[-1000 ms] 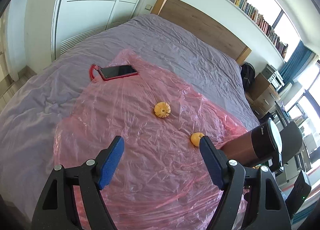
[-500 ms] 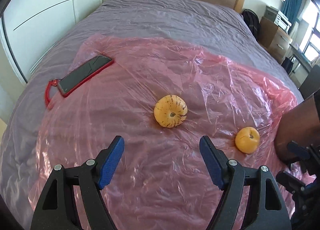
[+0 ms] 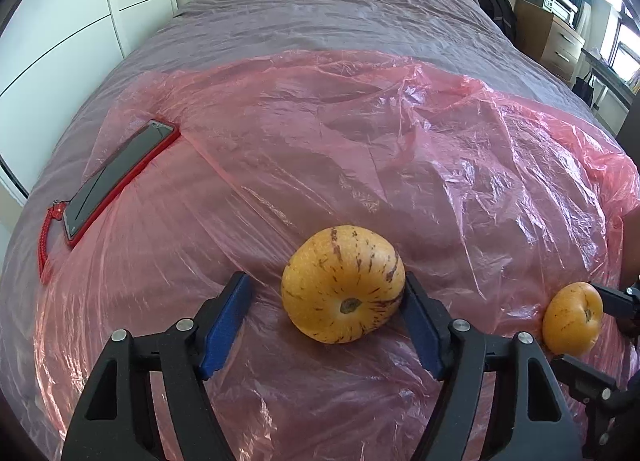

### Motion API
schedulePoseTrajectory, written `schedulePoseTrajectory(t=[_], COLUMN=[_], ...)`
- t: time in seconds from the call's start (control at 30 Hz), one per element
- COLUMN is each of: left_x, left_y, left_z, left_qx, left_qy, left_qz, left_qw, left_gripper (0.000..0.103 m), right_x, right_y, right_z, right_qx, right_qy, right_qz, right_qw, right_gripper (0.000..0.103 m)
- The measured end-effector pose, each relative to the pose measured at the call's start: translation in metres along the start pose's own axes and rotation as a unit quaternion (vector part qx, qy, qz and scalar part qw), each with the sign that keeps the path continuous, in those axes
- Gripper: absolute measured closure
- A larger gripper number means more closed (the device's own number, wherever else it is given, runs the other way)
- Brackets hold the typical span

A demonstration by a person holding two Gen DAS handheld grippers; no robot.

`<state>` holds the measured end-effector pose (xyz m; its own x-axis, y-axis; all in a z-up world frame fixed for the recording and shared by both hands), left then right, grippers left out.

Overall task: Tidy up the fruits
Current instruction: 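Grasp the striped squash with the left tool while the right tool grasps the small yellow apple, then lift and carry the squash and apple over the green tray with both tools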

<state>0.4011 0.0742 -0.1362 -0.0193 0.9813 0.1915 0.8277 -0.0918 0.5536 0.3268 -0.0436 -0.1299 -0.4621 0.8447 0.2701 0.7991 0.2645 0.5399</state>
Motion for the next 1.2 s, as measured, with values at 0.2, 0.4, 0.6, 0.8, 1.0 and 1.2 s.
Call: schedulePoseTrajectory(t=[0.2,0.4,0.6,0.8,1.0,1.2], left_x=[-0.009,-0.012,-0.007,0.001,0.009,0.001], left_y=[0.0,0.002,0.004,0.0,-0.015,-0.043], left_z=[0.005,0.005,-0.007,-0.036,-0.079,-0.127], left_qx=[-0.009,-0.013,-0.016,-0.028,-0.043,-0.055], left_qy=[-0.001,0.004,0.007,0.007,0.002,-0.013], left_qz=[0.018,0.022,0.006,-0.008,-0.017,-0.001], left_qw=[0.9998,0.9997,0.9998,0.9996,0.9989,0.9984], left_gripper=[0.053,0.054,0.055,0.055,0.055,0.055], right_x=[-0.004,-0.009,-0.008,0.007,0.031,0.046], right_y=[-0.006,-0.009,-0.004,-0.002,-0.008,-0.03], right_z=[0.009,0.014,0.004,-0.022,-0.063,-0.11], right_qx=[0.009,0.012,0.006,-0.012,-0.031,-0.04], right_qy=[0.001,0.015,0.022,0.037,0.064,0.077], right_qz=[0.0,0.013,0.022,0.016,-0.001,-0.009], right_qw=[1.0,1.0,0.999,0.999,0.997,0.996], right_gripper=[0.04,0.041,0.043,0.042,0.042,0.042])
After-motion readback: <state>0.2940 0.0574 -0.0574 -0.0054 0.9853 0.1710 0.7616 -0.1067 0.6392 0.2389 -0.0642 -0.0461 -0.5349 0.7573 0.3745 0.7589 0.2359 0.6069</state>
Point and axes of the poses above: each gripper's, at about its wrist camera, not at the fingertips, and z roughly the way its jaws point, x to its left, y to its top, the point moved 2 cm from there along z, roughly the way its jaws point, and after that the axes turned 13 degrees about y, right-handed, at the moved point
